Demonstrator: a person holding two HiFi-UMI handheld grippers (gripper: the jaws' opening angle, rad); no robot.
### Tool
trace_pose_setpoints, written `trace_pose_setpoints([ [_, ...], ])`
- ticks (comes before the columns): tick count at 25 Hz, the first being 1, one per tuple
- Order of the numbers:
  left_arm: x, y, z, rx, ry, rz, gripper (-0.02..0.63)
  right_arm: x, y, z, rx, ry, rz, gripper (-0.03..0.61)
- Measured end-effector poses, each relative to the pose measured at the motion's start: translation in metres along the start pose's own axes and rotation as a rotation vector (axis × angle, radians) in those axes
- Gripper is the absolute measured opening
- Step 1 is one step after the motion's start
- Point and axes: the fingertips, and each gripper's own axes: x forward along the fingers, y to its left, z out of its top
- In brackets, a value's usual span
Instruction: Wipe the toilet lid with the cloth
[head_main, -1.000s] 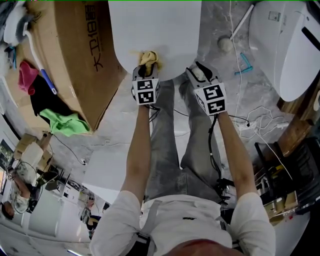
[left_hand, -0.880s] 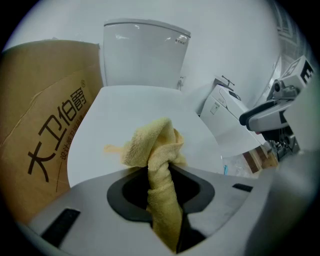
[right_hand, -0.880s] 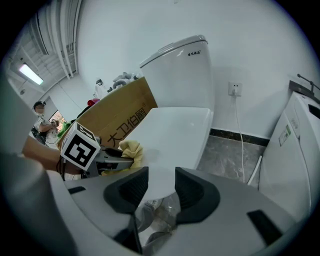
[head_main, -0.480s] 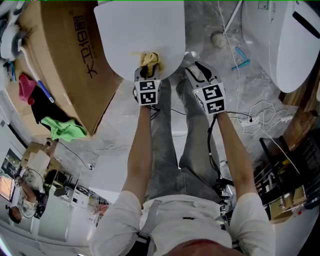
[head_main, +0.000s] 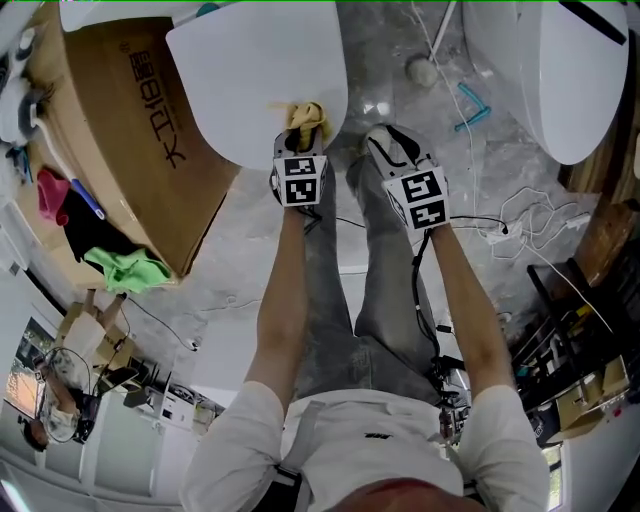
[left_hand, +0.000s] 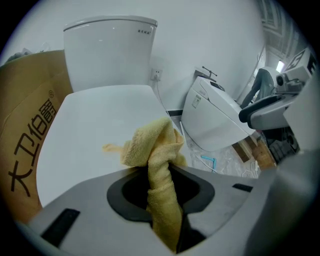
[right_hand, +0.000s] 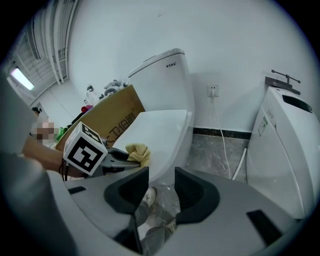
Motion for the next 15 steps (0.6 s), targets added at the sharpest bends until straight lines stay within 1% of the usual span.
trace_pose_setpoints([
  [4,0.002,-0.02,0.006,0.039,0.007,-0.055,0.117,-0.012,-0.002,0.002,-0.005,-0.005,-0.013,0.178],
  [7,-0.011,-0.034,0.022,0.054,-0.021,-0.078,0.118,-0.027,0.002,0.013,-0.037,-0.004,-0.007,0.178],
  [10,-0.037,-0.047,0.043,0.065,-0.061,-0.087,0.117,-0.051,0.007,0.036,-0.065,-0.031,-0.003,0.178],
  [15,-0.096,-0.053,0.09,0.089,-0.141,-0.082,0.118,-0.089,0.019,0.08,-0.137,-0.073,0.001,0.178],
])
